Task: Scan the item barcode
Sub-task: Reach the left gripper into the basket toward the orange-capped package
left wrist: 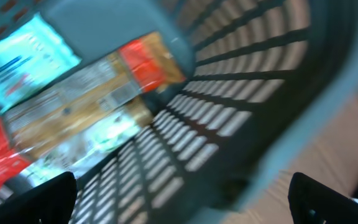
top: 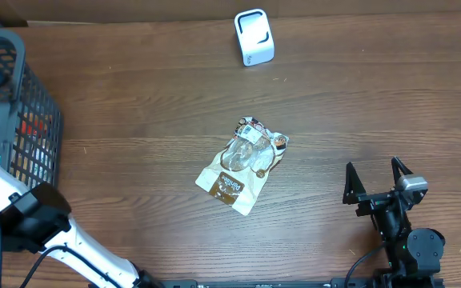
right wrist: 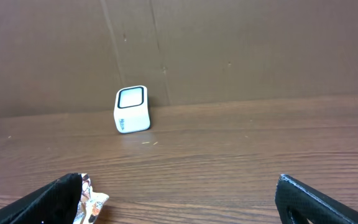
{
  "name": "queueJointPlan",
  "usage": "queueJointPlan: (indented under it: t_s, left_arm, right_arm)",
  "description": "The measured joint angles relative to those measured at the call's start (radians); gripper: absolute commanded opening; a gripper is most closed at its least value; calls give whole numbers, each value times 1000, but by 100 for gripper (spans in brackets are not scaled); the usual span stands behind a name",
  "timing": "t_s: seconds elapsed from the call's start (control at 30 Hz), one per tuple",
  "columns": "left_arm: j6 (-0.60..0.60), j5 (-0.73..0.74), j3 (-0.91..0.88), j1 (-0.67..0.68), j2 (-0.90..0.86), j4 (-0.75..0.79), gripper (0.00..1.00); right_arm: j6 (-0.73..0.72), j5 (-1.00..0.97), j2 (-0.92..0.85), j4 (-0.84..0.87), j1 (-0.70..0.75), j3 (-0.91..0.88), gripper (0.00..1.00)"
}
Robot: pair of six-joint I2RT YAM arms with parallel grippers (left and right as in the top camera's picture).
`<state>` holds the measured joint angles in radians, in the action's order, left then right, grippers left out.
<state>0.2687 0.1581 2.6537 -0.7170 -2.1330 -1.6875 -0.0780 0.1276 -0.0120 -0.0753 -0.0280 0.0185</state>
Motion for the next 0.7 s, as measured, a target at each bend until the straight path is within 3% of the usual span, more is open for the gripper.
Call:
queueJointPlan:
  t_s: [0.4,0.7]
  left_arm:
    - [14,-21,-56,-182,130,3,99]
    - [-40,-29,-321,-208,134,114,99]
  right_arm:
    - [0,0,0,0,0,0,100]
    - [0,0,0,0,0,0,100]
